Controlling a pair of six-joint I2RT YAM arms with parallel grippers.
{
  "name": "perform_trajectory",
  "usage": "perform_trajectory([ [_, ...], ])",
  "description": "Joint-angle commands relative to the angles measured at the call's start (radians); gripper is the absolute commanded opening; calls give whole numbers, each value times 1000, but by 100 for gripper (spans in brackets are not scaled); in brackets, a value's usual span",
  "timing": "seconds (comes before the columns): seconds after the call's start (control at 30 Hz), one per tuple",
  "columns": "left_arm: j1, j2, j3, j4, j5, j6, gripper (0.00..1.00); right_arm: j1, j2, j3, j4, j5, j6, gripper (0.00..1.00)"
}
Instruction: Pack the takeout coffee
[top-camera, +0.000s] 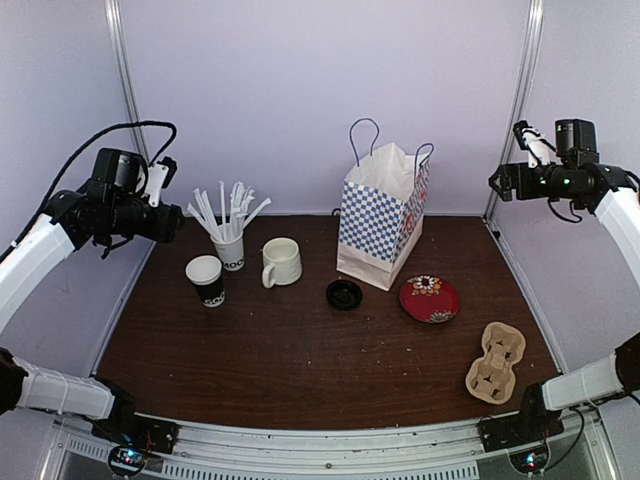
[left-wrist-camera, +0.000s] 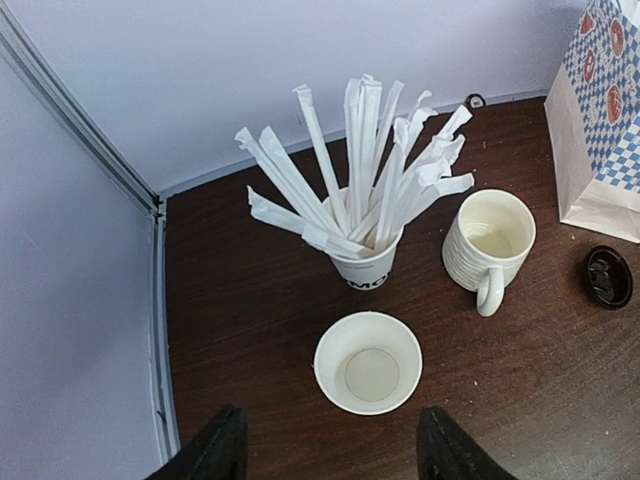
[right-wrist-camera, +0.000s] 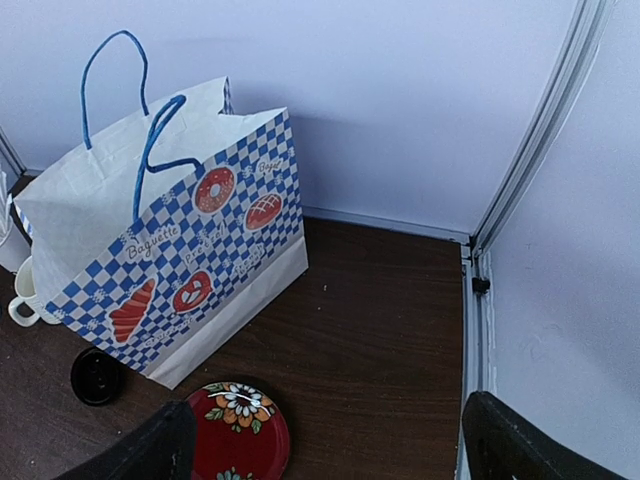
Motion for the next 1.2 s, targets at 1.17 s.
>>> perform_trajectory([
  [1.17, -60, 615, 305, -336, 86, 42, 42, -34, -95, -464, -65, -587, -333, 73],
])
